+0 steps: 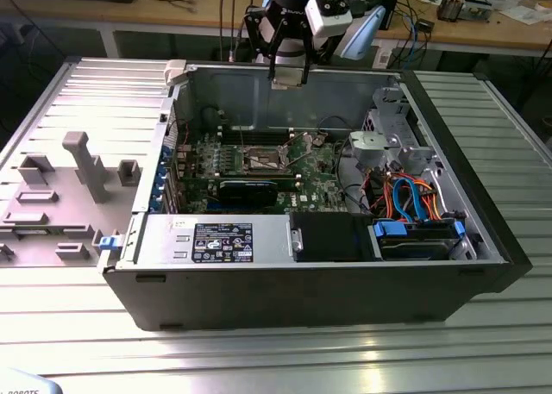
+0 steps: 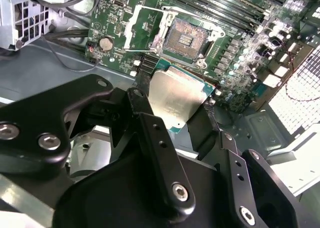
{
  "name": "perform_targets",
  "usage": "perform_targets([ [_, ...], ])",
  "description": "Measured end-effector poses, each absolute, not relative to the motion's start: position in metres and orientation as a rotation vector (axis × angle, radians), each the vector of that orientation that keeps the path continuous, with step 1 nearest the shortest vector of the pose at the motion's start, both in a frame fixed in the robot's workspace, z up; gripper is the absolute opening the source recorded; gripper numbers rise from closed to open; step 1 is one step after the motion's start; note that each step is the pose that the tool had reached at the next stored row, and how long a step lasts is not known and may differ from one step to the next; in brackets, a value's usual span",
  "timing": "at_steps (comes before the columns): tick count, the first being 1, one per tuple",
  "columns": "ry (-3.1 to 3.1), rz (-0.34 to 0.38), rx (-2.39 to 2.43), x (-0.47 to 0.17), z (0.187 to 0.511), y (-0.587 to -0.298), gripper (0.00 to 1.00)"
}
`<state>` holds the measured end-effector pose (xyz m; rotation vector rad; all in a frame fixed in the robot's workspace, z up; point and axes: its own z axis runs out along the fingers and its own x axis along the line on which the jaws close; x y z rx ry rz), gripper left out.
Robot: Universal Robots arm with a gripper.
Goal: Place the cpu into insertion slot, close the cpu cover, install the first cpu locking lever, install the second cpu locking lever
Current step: 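Place the cpu into insertion slot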
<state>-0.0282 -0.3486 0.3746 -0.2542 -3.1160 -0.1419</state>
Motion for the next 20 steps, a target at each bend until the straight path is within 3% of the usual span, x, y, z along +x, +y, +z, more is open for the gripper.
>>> perform_targets([
  [20, -3.11, -0.14, -0.353, -0.0282, 0.3746, -0.3487, 0.54],
])
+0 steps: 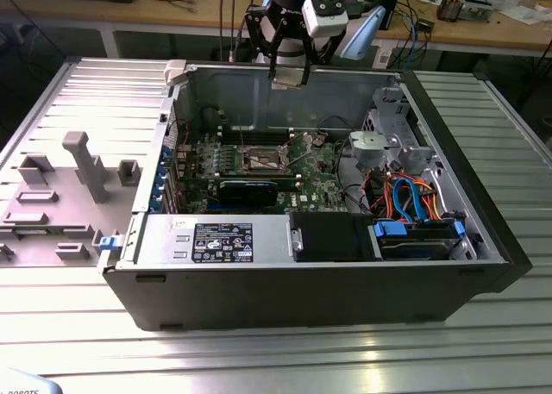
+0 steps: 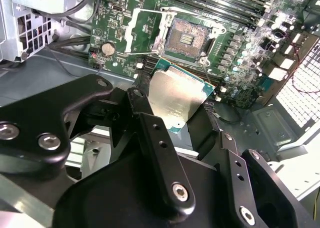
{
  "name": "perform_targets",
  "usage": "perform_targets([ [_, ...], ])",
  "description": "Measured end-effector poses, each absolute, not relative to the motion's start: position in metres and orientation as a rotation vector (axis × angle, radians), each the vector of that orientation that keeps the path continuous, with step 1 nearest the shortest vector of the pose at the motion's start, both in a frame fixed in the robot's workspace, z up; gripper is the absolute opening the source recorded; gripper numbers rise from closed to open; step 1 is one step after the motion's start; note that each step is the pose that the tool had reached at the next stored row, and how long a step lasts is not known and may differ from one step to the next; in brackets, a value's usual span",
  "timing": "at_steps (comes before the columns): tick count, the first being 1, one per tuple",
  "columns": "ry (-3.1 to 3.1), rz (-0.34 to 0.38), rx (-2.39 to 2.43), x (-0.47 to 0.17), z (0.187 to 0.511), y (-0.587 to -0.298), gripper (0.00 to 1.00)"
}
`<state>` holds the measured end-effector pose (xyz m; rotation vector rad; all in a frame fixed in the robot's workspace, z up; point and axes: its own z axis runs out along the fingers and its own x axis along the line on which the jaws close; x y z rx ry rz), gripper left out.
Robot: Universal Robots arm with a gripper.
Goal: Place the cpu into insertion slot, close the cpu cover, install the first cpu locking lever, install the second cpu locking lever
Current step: 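Place the cpu into insertion slot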
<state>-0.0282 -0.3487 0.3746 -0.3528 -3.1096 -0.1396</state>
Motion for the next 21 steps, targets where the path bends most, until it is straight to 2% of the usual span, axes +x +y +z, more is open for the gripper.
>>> perform_targets([
  [21, -3.108, -0.138, -0.371, -0.0282, 0.3746, -0.3486, 0.54],
])
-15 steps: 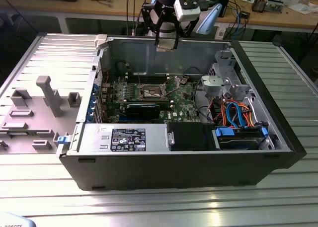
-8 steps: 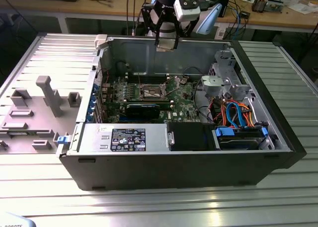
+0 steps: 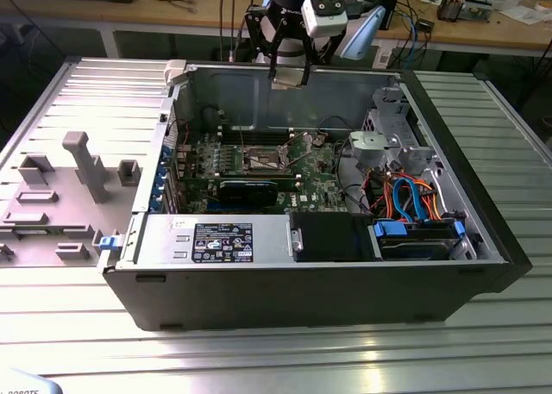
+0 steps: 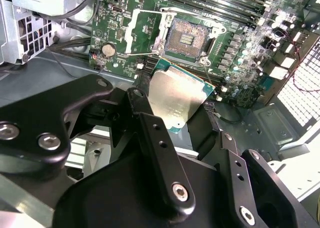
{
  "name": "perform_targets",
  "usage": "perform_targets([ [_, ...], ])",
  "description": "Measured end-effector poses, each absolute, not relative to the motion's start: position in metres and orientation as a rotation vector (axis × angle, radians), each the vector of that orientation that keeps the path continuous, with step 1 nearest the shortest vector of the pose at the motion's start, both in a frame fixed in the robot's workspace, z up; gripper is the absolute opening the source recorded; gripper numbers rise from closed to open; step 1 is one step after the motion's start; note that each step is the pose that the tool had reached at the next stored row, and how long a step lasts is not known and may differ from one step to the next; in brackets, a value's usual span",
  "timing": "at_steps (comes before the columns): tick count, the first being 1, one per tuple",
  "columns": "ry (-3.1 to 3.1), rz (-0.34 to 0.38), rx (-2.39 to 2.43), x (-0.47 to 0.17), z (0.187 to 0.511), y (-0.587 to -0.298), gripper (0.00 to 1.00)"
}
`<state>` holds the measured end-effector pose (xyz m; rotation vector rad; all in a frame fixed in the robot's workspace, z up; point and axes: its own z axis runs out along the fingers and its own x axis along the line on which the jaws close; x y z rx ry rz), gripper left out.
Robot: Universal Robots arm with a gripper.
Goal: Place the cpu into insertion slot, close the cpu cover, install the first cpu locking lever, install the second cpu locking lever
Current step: 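Place the cpu into insertion slot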
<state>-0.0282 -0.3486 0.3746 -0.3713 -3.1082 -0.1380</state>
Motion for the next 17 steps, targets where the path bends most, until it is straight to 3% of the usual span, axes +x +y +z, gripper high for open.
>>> perform_targets([
  [17, -3.098, -0.139, -0.463, -0.0309, 0.3745, -0.3486, 0.54],
])
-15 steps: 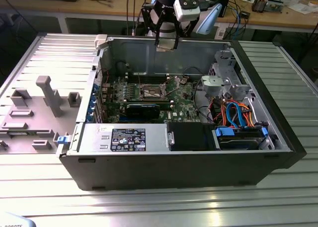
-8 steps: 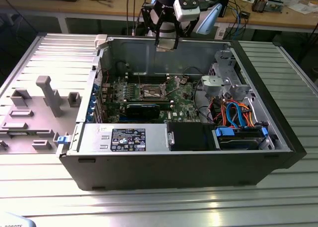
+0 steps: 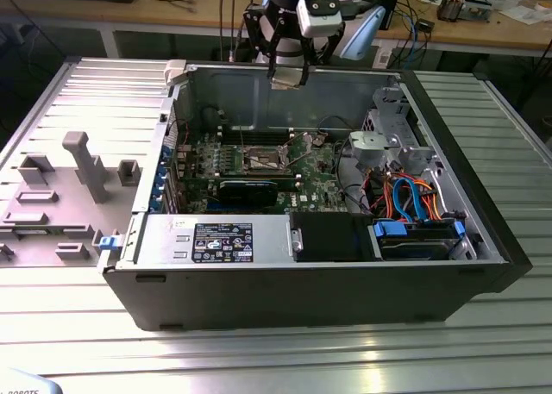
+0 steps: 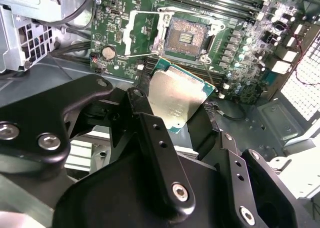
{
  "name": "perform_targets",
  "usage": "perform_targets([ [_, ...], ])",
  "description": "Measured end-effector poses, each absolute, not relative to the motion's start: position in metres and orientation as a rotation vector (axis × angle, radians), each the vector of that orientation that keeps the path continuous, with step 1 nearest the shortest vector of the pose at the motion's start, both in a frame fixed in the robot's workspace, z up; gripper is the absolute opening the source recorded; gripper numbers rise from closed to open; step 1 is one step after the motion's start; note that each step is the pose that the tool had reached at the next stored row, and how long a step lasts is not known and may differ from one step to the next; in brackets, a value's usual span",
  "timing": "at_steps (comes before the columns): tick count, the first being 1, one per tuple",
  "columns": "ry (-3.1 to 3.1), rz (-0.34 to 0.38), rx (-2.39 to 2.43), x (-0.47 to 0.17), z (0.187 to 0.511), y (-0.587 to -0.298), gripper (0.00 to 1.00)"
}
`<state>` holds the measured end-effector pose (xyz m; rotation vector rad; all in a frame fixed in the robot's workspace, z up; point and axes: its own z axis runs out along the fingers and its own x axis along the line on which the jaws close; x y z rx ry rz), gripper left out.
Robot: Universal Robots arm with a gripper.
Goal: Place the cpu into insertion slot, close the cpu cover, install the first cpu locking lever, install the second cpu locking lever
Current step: 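Place the cpu into insertion slot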
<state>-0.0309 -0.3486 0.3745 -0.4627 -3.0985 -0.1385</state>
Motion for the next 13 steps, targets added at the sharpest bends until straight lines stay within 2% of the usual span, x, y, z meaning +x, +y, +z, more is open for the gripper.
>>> perform_targets([
  [13, -3.084, -0.109, -0.619, -0.0321, 0.3738, -0.3486, 0.54],
])
